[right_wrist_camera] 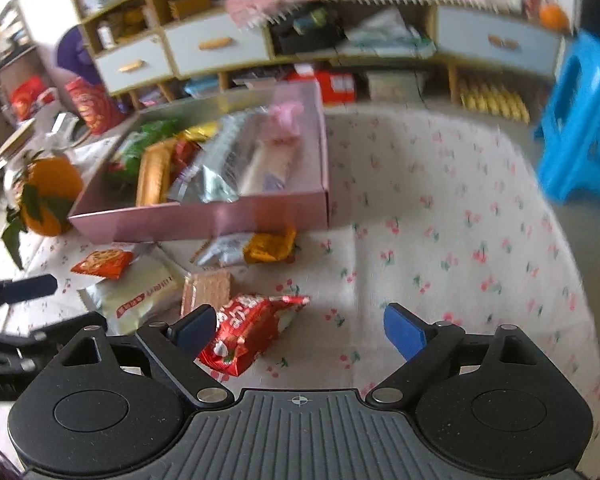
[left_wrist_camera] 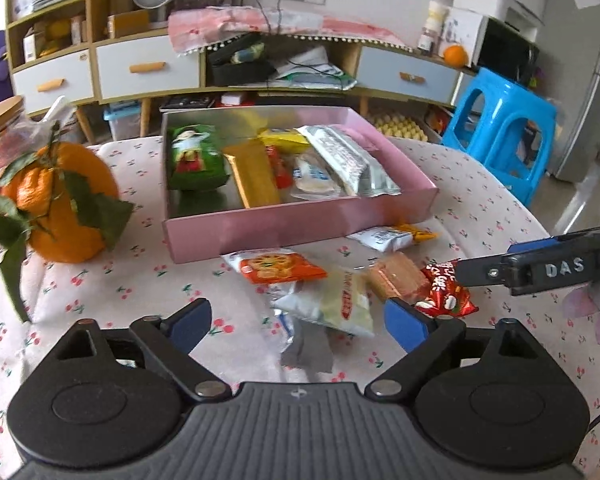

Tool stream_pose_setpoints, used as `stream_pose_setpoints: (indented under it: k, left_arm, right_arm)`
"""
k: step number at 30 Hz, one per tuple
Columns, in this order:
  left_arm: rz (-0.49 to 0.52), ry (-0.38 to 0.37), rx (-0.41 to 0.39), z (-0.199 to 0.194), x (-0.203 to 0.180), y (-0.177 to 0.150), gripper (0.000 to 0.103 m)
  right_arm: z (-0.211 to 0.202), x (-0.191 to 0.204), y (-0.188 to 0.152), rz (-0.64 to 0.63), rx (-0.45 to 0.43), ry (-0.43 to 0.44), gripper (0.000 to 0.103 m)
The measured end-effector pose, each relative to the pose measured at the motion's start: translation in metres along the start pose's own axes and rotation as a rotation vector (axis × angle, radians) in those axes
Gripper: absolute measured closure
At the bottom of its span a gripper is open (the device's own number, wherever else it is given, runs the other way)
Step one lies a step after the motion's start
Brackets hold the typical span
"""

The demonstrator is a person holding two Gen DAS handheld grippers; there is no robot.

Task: Organize snacks
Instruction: 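Move both tools back over the remaining snack pile, then grasp the white bread packet with left tool while right tool grasps red candy packet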

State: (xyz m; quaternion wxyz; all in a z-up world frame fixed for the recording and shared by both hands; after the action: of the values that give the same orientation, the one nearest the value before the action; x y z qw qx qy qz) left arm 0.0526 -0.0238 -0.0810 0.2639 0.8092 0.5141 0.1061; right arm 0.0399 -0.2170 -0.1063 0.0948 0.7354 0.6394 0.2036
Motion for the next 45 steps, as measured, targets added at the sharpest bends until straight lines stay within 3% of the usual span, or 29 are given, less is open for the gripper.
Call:
stream_pose_setpoints:
  k: [7, 11, 13, 27, 40, 45]
  left_arm:
    - [0.083, 0.012, 0.028, 0.014, -0.020, 0.003, 0.028]
    - [0.165, 0.069, 0.060, 0.020, -0.031, 0.004, 0.032]
    - [0.176, 0.079, 0.080, 0.022, -0.033, 0.003, 0.043]
    - [0.204, 0.044, 0.130, 0.004, -0.031, -0.011, 0.043]
    - [0.238, -0.081, 0.209, -0.012, -0.043, -0.038, 0.043]
    - [0.284, -0.077, 0.218, -0.006, -0.052, -0.045, 0.026]
  right_arm:
    - [0.013, -0.003, 0.004, 0.111, 0.063, 0.082, 0.010]
    - [0.022, 0.000, 0.005, 0.102, 0.094, 0.044, 0.010]
    - [0.024, 0.000, 0.003, 0.083, 0.116, 0.018, 0.010]
    - [0.014, -0.032, -0.015, 0.009, 0.144, -0.085, 0.011]
    - [0.012, -0.005, -0.028, -0.269, 0.114, -0.112, 0.011]
    - [0.017, 0.002, -0.022, -0.288, 0.094, -0.093, 0.011]
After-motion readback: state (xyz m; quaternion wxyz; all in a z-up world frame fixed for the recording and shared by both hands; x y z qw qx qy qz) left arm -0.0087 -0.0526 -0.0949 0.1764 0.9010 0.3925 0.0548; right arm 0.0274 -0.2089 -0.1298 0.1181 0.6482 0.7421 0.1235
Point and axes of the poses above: each gripper's, at about its wrist camera, not at the fingertips, and z roughly the way its jaws point, x to its left, y to its top, the point moved 4 cm from there along z, roughly the way its jaws point, and after that the axes turned 13 degrees about x, right-handed, at the moved point
